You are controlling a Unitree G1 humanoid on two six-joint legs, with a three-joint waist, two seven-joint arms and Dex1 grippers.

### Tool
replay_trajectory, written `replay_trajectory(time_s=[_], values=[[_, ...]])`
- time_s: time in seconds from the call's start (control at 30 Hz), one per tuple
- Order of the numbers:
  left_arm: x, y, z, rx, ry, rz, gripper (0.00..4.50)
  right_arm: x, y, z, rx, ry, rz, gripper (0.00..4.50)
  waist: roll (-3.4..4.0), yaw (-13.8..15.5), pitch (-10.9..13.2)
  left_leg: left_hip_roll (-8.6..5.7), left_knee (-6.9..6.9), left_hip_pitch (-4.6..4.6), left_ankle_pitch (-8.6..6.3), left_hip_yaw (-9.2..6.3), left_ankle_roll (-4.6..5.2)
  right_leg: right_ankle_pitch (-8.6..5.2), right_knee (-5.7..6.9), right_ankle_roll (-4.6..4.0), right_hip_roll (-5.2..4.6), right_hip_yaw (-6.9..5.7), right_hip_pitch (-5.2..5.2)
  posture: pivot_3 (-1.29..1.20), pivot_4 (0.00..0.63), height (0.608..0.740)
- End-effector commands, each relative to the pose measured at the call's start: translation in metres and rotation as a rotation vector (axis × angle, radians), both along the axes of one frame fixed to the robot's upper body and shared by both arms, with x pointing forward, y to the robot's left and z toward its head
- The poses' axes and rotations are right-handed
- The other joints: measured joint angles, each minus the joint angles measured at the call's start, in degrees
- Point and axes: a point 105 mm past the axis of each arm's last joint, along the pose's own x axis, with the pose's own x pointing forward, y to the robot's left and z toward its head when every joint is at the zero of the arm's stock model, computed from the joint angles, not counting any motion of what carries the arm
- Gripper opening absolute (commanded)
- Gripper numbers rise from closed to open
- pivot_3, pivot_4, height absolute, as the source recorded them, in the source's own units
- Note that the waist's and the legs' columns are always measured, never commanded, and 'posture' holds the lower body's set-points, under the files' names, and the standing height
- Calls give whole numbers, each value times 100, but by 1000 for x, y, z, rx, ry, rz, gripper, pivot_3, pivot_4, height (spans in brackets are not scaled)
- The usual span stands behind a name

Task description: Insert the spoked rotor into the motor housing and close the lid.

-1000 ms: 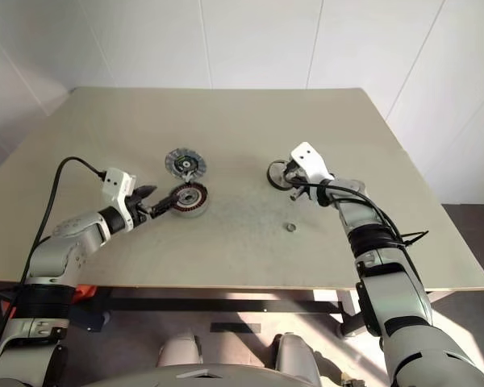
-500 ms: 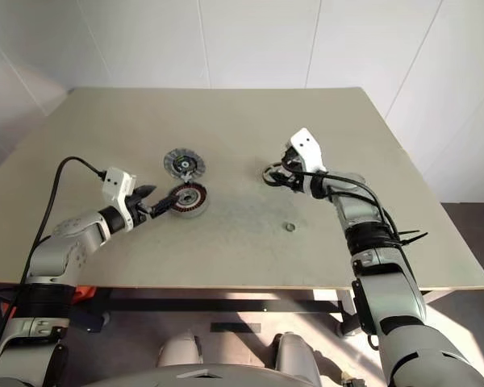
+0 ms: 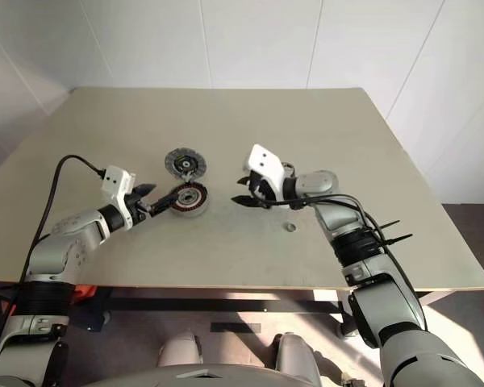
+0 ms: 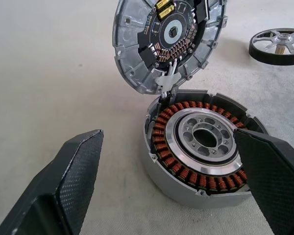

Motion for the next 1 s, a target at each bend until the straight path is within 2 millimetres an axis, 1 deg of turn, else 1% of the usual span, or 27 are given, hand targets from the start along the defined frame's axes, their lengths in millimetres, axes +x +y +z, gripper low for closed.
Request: replay_trajectory(time_s=[0.03,0.2,0.33,0.37,0.53,0.6,0.77,1.0], values=[[2,6,17,-3,-49,3,4500,2,18,16,-56,-128,123,2362,0,-10,0,0,0,-1,0,0,0,0,0,0,-1,-1,0,0,0,740],[-4,8,14,-6,-45,12,4500,11,36,23,-85,-195,186,2362,-1,-22,0,0,1,-1,-1,-2,1,-1,2,-1,-2,-4,0,0,0,740],[-7,11,13,-5,-41,25,4500,14,49,26,-92,-216,228,2362,-1,-21,0,1,0,-6,-1,-7,2,-3,2,-6,-2,-12,0,0,0,740],[-8,11,13,-4,-41,28,4500,14,52,25,-96,-220,236,2362,-1,-19,0,2,0,-7,-1,-9,1,-4,2,-7,-1,-14,0,0,0,740],[-10,14,14,0,-41,41,4500,11,72,10,-125,-199,282,2362,-1,-27,0,5,1,-10,-1,-17,2,-8,7,-13,-2,-23,0,0,0,740],[-11,15,14,1,-42,46,4500,10,77,4,-140,-200,292,2362,0,-25,0,8,1,-10,-1,-18,2,-9,8,-15,-4,-25,-1,0,0,740],[-12,19,15,4,-40,60,4500,8,86,-2,-149,-189,309,2362,0,-28,0,9,1,-10,-1,-20,2,-10,11,-16,-4,-27,-1,0,0,740],[-14,16,15,3,-37,59,4500,12,91,-3,-140,-164,277,2362,1,-26,1,11,1,-10,-1,-23,2,-12,15,-21,-4,-30,-1,0,0,740]])
